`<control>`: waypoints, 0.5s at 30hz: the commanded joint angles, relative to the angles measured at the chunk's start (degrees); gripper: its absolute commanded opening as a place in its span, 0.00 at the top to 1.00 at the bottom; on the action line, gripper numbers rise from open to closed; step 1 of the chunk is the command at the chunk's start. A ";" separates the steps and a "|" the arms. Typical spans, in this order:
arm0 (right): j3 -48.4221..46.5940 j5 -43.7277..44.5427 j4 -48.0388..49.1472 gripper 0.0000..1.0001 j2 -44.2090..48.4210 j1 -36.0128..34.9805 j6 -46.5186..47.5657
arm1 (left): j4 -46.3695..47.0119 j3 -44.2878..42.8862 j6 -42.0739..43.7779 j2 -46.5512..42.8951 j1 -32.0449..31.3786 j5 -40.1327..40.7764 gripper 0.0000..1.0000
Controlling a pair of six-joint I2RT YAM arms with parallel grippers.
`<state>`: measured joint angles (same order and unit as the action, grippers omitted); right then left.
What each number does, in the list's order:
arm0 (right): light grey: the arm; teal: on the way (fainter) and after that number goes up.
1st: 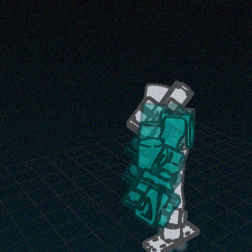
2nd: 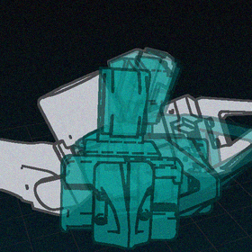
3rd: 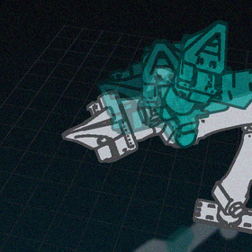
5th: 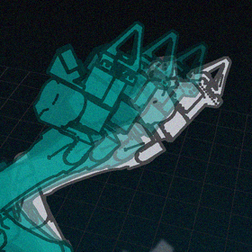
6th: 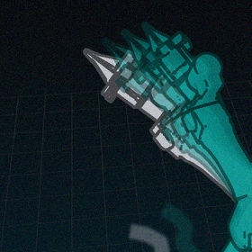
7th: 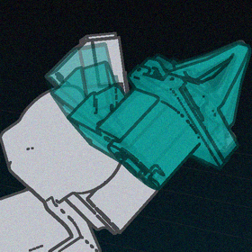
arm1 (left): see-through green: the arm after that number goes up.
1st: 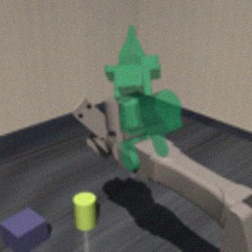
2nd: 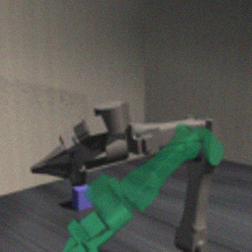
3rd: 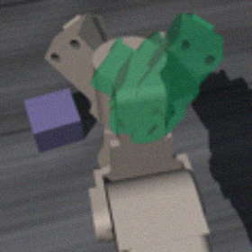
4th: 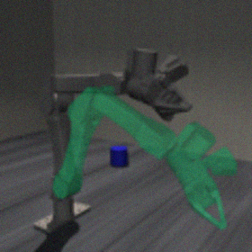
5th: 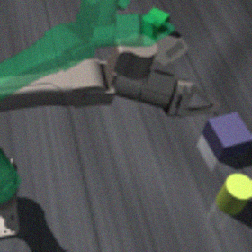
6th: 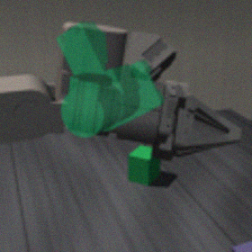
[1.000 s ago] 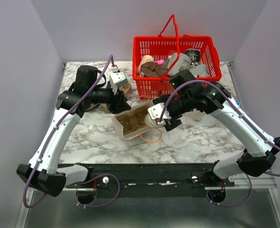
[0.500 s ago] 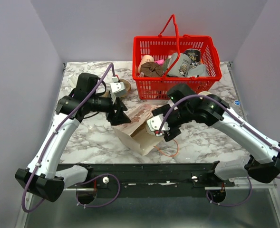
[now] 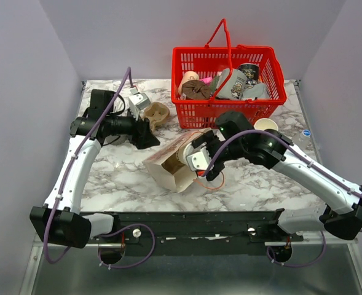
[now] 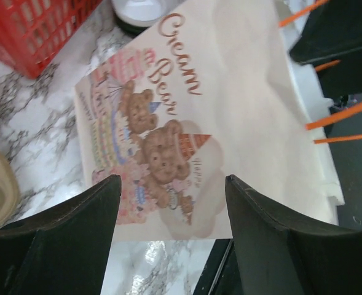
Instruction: Pack the takeout coffee
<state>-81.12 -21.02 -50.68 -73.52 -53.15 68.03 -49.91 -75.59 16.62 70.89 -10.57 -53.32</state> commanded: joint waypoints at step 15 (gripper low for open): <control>-1.67 -2.45 0.40 0.99 -6.28 0.85 7.64 | 6.22 7.12 -3.26 2.85 3.98 -0.99 0.22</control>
<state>-81.10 -21.19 -49.50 -78.56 -52.86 74.56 -46.19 -68.97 13.91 73.73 -6.74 -52.42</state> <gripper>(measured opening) 0.819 0.779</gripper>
